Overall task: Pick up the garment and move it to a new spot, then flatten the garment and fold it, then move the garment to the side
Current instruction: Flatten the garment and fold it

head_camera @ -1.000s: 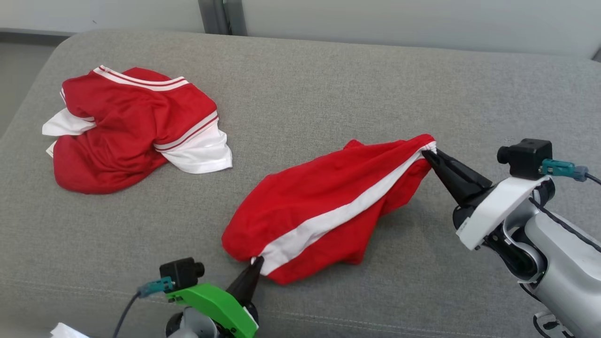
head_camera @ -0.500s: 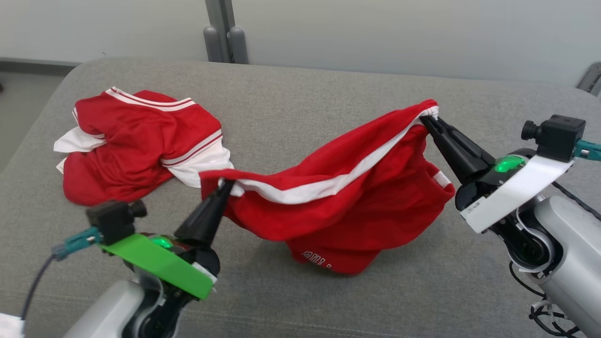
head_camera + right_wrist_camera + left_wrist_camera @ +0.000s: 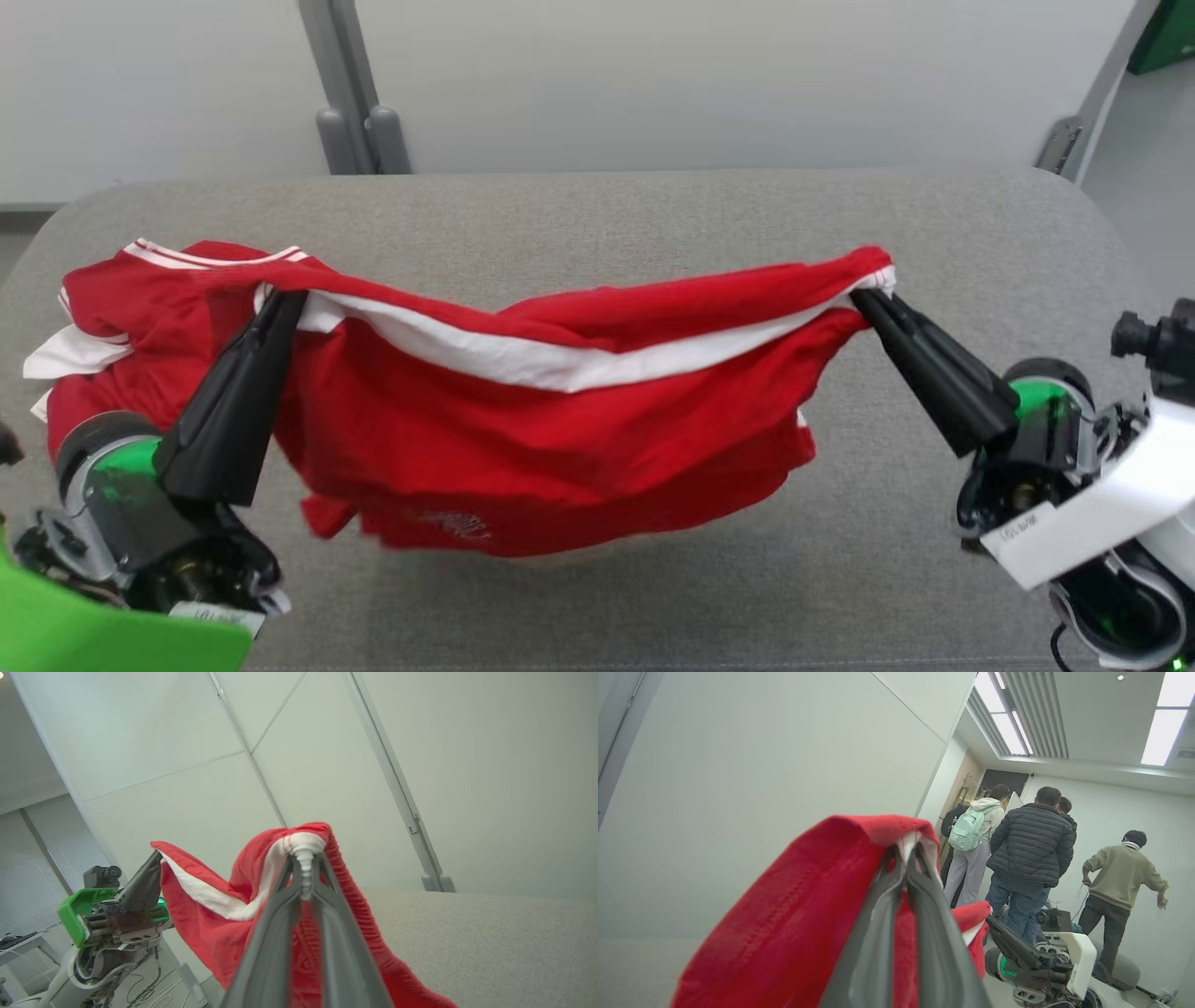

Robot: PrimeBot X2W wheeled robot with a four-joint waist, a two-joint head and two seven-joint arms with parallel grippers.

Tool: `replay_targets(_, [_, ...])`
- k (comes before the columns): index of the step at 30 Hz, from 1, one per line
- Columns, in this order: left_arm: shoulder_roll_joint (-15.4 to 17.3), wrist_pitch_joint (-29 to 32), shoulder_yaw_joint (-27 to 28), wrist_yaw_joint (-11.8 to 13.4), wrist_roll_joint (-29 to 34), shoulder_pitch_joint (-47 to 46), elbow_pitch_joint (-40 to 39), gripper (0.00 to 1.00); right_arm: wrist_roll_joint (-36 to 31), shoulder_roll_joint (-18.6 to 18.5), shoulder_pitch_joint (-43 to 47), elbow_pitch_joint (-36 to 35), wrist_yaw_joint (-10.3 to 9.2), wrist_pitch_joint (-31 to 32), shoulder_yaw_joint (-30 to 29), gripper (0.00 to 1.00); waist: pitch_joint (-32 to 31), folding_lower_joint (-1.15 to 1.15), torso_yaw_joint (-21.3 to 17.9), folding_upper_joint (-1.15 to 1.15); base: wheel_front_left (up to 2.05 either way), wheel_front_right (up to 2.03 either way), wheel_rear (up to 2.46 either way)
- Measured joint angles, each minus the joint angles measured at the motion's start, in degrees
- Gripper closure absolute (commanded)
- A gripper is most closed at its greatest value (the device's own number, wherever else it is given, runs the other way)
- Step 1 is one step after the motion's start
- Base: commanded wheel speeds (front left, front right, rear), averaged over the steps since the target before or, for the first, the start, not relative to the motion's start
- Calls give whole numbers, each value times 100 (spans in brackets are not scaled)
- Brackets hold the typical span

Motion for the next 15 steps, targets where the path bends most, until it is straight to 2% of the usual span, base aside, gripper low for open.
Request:
replay_targets(6, [466,78,411,601,-153,534,-943,100,400,-294,597,-1055,0,-7,-77,100,64,0,-245,0,0,0,0])
replay_targets(11, [775,583,337,883,-648,846,-1066,100,922,-645,853,-1039,0,79,-186,100,327,0,-323,0,0,0,0])
replay_targets(15, [950,1026,300,901,-1205,837,-802,100,1727,-762,843,-682,-16,582,-97,100,620,0,-320,0,0,0,0])
